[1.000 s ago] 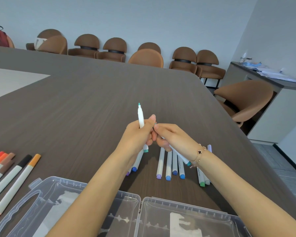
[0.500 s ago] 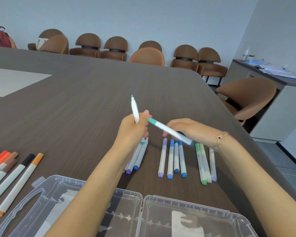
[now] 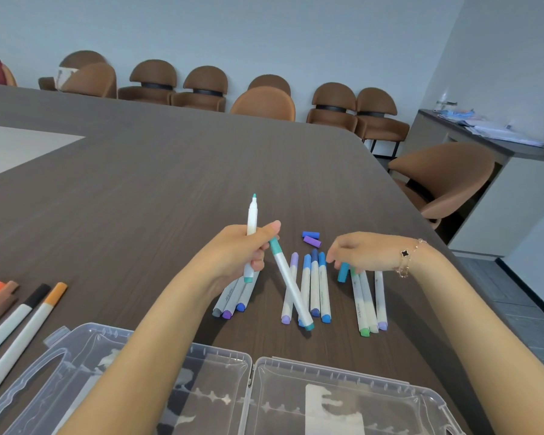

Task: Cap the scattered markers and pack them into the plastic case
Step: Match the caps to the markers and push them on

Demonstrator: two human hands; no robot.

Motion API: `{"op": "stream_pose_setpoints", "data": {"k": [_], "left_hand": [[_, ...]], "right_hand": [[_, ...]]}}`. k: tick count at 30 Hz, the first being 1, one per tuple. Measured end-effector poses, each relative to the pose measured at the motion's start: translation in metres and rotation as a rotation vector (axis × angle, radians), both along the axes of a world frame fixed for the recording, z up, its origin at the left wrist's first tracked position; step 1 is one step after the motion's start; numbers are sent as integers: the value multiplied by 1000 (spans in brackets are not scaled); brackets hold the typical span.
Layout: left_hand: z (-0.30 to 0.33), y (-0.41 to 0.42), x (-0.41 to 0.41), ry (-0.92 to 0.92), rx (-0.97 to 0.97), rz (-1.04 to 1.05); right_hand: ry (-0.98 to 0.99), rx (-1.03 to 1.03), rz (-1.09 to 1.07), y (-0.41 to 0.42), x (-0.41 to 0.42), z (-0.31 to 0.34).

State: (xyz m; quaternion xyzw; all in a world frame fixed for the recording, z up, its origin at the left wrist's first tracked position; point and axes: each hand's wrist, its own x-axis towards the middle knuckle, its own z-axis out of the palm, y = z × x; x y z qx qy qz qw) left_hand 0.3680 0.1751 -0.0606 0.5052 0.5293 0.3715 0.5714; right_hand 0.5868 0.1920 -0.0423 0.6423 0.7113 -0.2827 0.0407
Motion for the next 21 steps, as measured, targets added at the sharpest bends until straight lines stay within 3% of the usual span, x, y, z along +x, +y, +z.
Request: {"op": "stream_pose_setpoints", "data": {"k": [9, 14, 19, 21], "left_hand": [[2, -2, 4, -140, 5, 40], [1, -2, 6, -151, 30, 28], [-4, 3, 2, -48, 108, 64], [-5, 4, -2, -24, 145, 53]], "right_hand": [[110, 285, -15, -24, -34, 22], [487, -58, 35, -29, -47, 16], [722, -138, 4, -30, -59, 0], [771, -51, 10, -31, -63, -4]]}}
